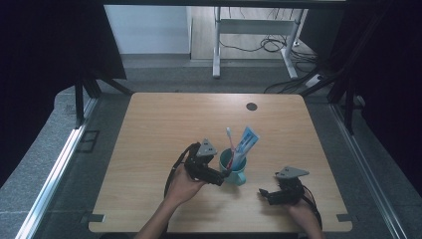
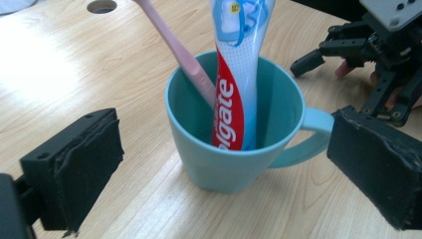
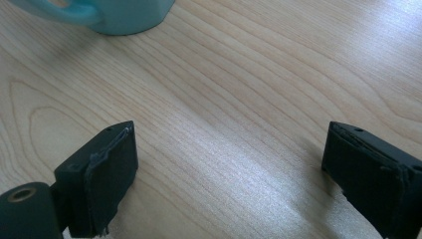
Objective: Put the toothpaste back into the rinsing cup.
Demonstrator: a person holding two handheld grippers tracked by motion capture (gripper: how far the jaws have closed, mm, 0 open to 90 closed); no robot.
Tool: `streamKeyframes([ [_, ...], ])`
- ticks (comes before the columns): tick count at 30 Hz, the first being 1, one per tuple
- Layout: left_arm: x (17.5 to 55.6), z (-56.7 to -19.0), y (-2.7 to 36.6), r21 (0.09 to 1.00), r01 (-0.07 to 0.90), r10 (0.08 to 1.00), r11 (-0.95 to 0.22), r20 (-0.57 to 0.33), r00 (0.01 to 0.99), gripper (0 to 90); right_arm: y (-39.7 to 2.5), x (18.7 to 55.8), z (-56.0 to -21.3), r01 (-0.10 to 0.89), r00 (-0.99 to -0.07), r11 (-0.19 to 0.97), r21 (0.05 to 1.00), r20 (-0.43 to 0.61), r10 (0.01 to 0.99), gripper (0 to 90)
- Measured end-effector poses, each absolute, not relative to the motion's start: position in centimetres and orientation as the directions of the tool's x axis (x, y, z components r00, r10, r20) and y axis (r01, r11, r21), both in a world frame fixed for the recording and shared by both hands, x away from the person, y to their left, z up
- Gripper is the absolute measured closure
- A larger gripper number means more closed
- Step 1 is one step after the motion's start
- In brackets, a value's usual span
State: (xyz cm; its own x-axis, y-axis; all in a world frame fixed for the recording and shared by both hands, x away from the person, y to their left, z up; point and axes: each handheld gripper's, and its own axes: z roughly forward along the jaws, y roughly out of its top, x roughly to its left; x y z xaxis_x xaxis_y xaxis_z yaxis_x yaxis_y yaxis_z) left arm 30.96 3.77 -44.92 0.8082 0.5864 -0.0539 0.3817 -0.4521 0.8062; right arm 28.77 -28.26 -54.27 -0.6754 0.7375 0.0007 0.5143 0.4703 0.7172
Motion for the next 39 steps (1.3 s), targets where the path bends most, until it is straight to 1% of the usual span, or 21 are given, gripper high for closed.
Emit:
streamKeyframes([
  [11,30.1,-45.5,5.6,0.808,0.389,0.607,-0.443,-0.05,0.793,0.3,-28.3,28.8,-54.3,0.516,-0.675,0.468,0.717,0.004,0.738,7.3],
  [20,29.2,-46.3,7.5,0.8,0.384,0.63,-0.461,-0.01,0.776,0.3,-28.3,28.7,-54.3,0.518,-0.674,0.468,0.716,0.004,0.739,7.3],
  [39,27.9,-49.4,10.5,0.804,0.411,0.669,-0.43,-0.022,0.743,0.8,-28.3,28.8,-54.3,0.517,-0.674,0.469,0.716,0.004,0.738,7.3],
])
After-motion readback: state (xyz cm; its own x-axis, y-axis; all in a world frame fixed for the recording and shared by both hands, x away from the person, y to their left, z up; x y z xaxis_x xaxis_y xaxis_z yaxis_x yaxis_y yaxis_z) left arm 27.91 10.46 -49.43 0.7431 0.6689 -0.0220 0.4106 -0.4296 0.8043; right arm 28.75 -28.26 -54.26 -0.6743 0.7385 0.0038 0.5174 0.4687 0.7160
